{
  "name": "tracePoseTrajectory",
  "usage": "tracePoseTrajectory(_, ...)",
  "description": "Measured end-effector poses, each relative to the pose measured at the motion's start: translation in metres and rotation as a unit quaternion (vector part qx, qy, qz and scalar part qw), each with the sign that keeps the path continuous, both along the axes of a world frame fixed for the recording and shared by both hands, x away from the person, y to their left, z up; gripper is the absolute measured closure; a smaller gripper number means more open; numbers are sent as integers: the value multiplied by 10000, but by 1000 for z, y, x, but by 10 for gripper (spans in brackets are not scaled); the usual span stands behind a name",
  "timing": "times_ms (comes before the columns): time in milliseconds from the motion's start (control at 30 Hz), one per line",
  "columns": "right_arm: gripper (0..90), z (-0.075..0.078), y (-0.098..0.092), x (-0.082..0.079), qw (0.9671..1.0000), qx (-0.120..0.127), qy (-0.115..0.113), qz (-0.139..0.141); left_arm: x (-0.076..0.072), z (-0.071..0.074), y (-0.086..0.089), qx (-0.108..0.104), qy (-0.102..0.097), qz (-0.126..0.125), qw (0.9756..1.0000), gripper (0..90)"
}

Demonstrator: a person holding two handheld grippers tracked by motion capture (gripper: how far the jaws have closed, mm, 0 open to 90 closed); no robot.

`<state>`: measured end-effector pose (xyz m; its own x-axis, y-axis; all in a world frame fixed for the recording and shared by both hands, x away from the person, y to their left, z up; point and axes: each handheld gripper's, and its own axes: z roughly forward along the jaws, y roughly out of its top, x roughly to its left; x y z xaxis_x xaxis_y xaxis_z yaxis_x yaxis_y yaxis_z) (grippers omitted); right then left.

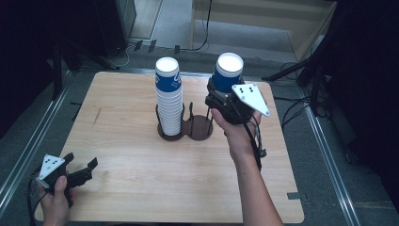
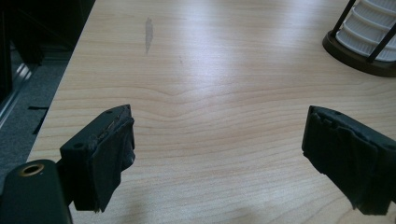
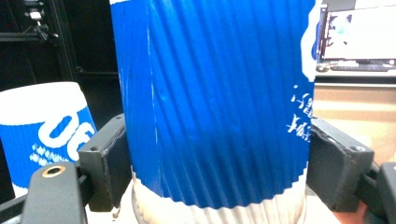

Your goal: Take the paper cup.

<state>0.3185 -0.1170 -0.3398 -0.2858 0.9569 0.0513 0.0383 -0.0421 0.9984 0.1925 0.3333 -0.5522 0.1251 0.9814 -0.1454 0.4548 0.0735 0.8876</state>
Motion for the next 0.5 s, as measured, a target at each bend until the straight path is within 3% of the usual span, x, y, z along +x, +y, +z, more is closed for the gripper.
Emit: tracePoseTrajectory(500, 190, -39, -31, -17, 9995, -43, 196, -236, -1, 0, 1, -24, -45, 11, 10000, 99)
